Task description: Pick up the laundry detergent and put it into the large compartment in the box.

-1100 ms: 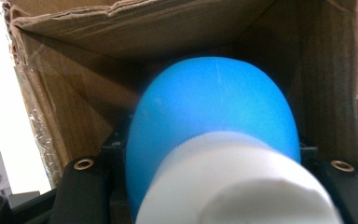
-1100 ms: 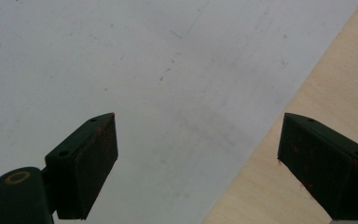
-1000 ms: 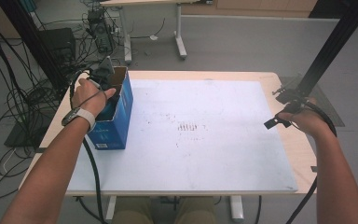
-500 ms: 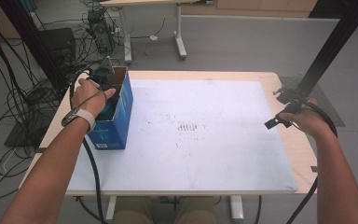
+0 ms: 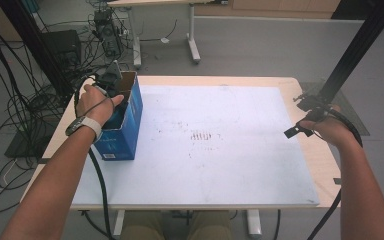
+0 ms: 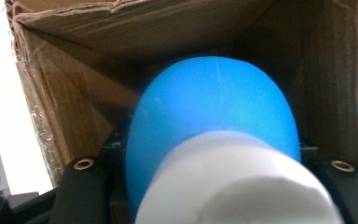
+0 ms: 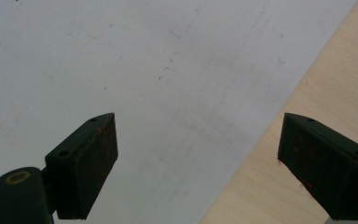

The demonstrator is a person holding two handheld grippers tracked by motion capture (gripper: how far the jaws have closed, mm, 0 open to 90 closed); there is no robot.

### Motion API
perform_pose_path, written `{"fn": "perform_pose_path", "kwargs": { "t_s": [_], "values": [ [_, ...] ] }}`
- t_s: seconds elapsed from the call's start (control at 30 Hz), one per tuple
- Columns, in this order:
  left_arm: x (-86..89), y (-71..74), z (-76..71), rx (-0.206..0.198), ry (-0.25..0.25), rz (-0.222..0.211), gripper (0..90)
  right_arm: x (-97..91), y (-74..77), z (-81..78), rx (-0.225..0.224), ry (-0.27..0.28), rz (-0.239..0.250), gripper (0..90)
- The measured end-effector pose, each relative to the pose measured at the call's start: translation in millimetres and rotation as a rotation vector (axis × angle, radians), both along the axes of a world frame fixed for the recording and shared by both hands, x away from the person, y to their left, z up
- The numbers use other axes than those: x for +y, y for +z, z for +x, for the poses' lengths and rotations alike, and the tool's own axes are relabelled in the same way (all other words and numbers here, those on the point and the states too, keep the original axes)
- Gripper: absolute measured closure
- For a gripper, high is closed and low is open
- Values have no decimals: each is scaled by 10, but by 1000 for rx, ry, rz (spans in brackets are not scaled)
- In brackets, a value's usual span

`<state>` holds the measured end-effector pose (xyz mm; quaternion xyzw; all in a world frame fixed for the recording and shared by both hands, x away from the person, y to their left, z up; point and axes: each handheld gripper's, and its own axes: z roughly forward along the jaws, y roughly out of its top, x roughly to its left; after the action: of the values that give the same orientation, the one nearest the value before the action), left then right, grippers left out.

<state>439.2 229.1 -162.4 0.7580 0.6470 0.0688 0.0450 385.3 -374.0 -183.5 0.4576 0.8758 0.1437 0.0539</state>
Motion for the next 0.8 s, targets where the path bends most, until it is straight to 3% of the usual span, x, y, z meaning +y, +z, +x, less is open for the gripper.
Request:
{"fn": "perform_pose_path", "kwargs": {
  "t_s": [0.8],
  "values": [
    [31, -6, -10, -4, 2, -9, 384, 13, -1, 7, 0, 1, 1, 121]
  ]
}}
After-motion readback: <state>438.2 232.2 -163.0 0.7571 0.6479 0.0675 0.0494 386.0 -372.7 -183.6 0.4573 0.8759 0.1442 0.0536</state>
